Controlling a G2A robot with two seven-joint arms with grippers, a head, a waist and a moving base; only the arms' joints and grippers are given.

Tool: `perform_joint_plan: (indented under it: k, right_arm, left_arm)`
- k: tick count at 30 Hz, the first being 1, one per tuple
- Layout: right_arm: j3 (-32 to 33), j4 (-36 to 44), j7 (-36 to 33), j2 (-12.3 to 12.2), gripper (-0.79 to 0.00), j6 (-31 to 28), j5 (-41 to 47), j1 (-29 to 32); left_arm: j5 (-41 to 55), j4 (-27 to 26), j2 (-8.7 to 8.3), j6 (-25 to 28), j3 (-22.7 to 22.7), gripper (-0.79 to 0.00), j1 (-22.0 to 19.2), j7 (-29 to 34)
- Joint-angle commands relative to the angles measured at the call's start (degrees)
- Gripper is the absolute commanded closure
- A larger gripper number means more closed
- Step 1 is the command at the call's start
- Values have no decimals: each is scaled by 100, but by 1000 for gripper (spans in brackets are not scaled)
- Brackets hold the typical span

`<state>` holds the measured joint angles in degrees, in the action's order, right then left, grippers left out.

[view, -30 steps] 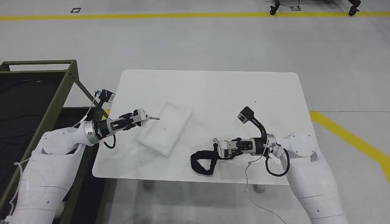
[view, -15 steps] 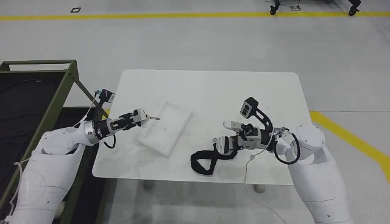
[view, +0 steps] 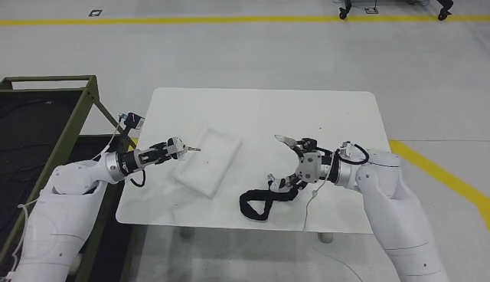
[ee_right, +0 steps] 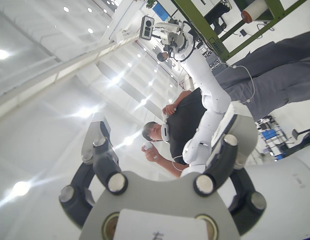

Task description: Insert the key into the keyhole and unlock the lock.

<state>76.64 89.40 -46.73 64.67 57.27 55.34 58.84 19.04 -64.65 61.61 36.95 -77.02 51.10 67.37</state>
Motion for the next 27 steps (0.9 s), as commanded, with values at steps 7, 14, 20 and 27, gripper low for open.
perform_joint_plan:
  k: [7,14,20,27]
  right_arm:
    - [-945,-1116,255,-312,-785,73,1741,-355]
    - [-1085,-1182,180,-333,-785,73,2038,-396]
    - [-1113,-1171,286,-328,-785,73,2321,-292]
    - [-601,-30,2722,-432,-785,73,2914,146]
  left_arm:
    - [0,0,0,0,0,0,0,0]
    - [0,0,0,0,0,0,0,0]
    - [0,0,0,0,0,0,0,0]
    - [0,0,0,0,0,0,0,0]
